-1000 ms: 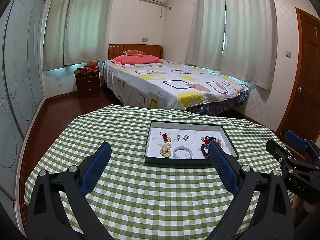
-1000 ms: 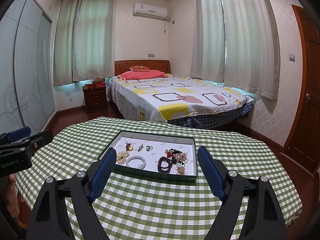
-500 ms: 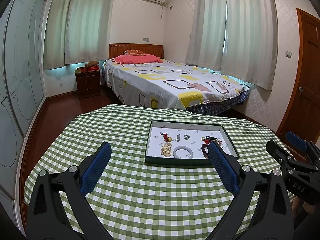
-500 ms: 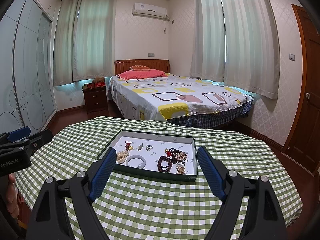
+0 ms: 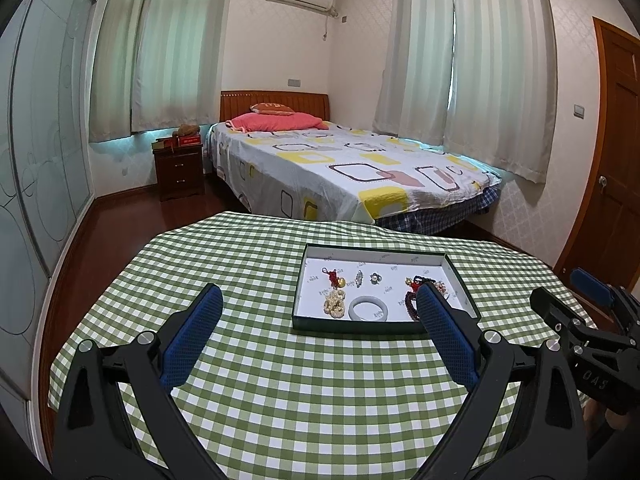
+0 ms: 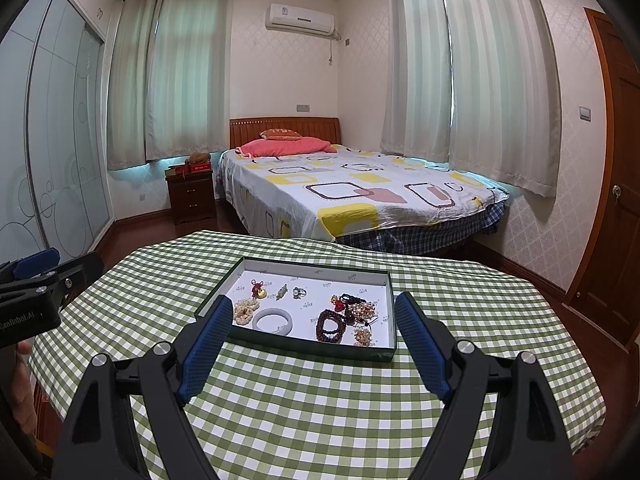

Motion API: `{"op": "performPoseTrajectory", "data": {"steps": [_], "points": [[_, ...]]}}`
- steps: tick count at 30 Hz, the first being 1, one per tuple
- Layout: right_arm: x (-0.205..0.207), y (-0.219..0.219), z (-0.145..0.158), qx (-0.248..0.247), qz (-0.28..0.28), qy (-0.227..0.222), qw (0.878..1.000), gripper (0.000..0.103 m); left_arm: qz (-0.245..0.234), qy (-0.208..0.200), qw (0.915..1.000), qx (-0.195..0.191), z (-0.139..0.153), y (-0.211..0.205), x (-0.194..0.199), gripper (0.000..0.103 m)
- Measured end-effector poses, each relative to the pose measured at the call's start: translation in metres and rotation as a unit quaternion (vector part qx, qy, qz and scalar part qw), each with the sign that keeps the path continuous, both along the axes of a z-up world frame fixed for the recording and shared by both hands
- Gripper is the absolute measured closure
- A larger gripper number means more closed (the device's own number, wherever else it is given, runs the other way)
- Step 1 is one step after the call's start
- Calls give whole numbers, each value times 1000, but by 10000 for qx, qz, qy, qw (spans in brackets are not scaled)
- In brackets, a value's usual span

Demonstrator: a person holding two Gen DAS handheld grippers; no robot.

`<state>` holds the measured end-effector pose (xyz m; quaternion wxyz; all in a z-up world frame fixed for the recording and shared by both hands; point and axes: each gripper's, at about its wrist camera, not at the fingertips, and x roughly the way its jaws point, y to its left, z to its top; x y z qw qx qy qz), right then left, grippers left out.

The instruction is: Organize jewelry

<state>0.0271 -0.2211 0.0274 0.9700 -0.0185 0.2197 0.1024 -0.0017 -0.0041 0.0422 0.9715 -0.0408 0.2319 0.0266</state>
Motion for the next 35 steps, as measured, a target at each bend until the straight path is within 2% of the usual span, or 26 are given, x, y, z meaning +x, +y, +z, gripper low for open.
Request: {"op": "performPoseTrajectory", "data": {"steps": [6,13,25,32,35], "points": [[0,0,-1,1,6,13,10000,23,77,-116,9999,3,4,2,-1,4],[1,1,-3,-3,7,22,10000,23,31,89,9999,-99,-1,2,7,4],[6,1,-12,-15,28,147,9999,23,248,-92,9996,123,-5,4,7,4],[13,-1,-17,-25,0,202,9998,23,164,93,9998,36,-17,9,20,4],[20,-4,-22,-45,-58,264,9996,23,175,310,9994,28,-30,14,36,4]]}}
